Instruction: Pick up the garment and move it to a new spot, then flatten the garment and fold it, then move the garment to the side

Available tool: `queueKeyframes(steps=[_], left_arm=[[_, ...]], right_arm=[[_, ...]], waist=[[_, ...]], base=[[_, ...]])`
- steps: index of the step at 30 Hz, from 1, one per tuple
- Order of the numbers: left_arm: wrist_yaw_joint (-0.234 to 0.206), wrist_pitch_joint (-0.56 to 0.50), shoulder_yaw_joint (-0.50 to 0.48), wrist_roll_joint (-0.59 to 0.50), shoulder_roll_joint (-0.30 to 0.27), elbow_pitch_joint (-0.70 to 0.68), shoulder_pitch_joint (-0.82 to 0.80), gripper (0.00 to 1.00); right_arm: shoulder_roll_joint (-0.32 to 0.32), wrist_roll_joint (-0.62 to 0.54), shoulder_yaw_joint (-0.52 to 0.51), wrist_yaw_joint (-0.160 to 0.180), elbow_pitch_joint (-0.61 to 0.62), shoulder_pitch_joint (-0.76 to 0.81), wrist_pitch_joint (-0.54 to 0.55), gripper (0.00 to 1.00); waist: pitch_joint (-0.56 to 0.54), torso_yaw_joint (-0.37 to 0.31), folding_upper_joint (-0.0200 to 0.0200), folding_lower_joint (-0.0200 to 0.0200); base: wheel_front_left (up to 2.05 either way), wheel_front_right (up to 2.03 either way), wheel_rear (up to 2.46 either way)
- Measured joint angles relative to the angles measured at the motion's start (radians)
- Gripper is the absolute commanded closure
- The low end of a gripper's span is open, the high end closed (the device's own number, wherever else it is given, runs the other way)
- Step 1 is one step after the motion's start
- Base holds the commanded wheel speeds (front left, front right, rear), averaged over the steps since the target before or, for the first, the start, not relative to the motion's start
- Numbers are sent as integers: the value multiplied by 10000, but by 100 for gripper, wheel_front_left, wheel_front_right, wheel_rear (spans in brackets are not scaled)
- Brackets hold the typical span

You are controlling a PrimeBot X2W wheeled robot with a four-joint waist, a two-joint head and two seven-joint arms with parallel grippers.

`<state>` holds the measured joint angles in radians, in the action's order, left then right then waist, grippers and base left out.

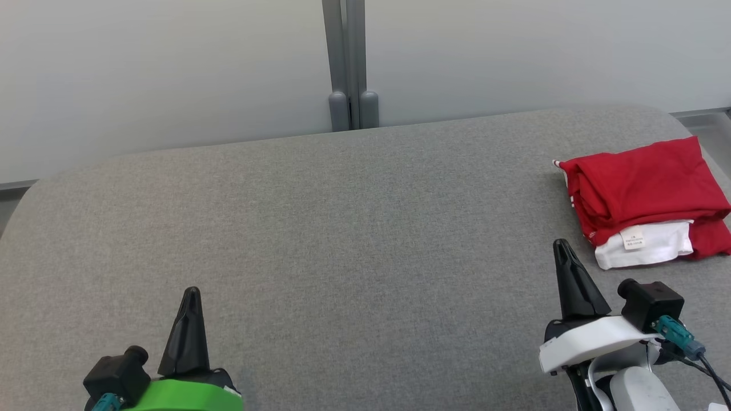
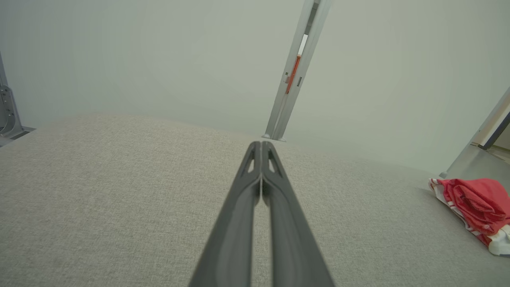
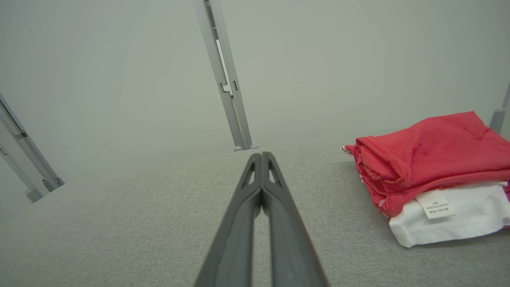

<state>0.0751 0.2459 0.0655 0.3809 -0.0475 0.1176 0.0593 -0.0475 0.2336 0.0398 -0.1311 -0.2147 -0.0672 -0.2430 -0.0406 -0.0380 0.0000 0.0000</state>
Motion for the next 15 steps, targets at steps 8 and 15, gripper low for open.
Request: queueKeyframes(steps=[8,15], left_arm=[[48,-408,-178,1375,0,167,-60,100],[88,-706,-328,2476,0,267,-118,100]], right_arm=[[2,1532,-174,0,-21,-2,408,100],[2,2746,-307,0,-48,-6,725,100]], waist=[[30,26,0,0],[55,48,0,0]], base=[[0,0,0],[0,0,0]])
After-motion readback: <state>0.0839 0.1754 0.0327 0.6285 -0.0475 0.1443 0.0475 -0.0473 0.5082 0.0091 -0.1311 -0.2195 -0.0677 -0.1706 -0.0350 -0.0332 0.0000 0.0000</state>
